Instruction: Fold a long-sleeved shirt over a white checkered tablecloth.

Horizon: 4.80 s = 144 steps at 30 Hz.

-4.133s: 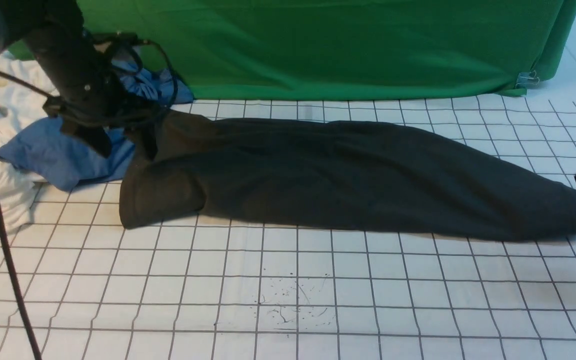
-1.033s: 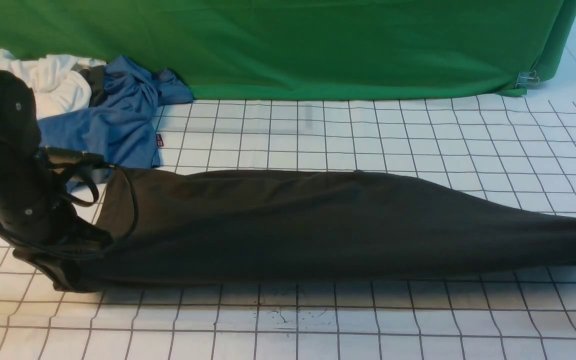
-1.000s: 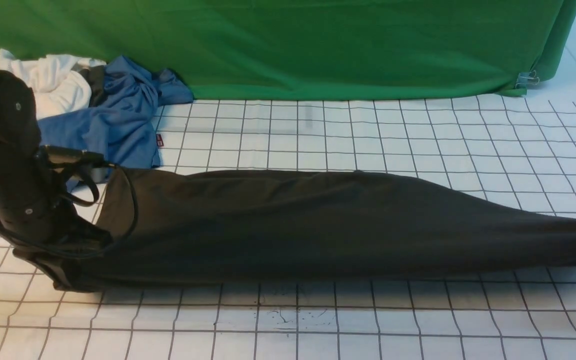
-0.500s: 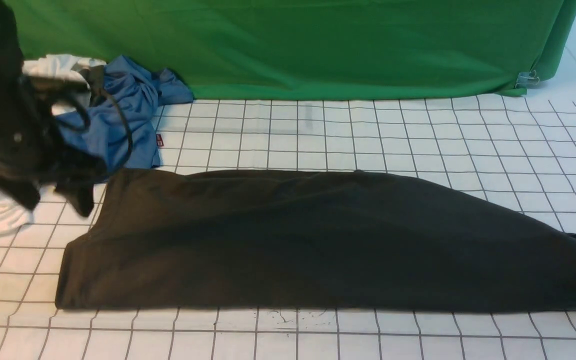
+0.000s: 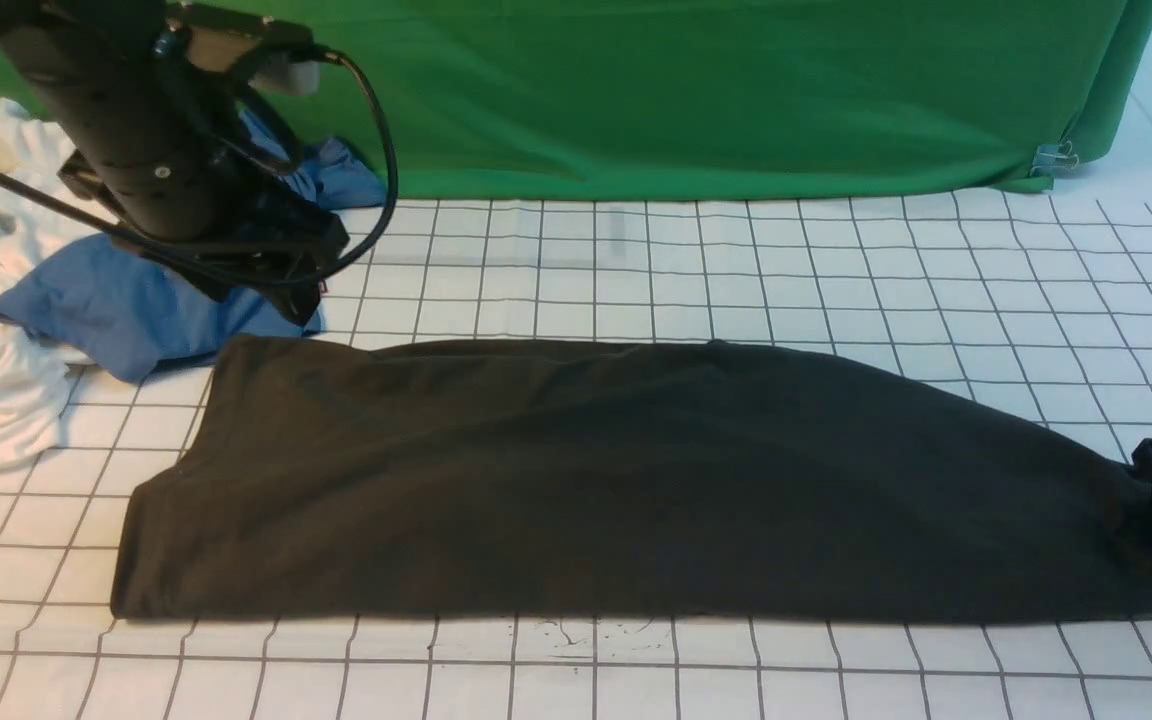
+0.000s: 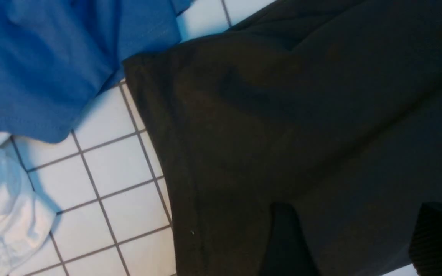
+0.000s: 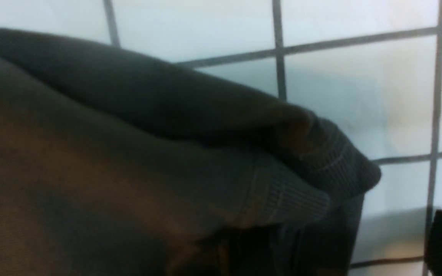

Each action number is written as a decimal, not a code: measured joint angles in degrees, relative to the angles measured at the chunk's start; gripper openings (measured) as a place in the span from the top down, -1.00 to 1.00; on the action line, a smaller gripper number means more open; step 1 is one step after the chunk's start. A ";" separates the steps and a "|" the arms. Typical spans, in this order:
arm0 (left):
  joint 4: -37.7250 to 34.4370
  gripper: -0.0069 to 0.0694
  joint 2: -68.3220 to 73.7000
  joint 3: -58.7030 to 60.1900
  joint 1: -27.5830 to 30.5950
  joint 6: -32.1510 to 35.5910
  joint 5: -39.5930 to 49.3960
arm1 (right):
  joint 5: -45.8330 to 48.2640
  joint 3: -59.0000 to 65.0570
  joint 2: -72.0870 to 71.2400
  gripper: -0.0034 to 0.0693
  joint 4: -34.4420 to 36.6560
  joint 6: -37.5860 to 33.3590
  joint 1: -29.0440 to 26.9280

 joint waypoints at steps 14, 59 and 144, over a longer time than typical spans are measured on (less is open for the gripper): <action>0.61 0.13 0.00 0.00 0.00 0.63 0.00 | -0.50 -0.11 -0.01 -0.45 -3.30 -1.27 5.65; 10.89 0.13 -5.29 0.00 1.38 1.00 2.93 | 17.57 -30.36 -12.55 0.71 -0.62 -4.04 26.14; -8.59 0.35 -19.38 20.74 5.62 5.85 -15.55 | 26.47 -49.88 16.82 0.83 6.02 -11.13 50.81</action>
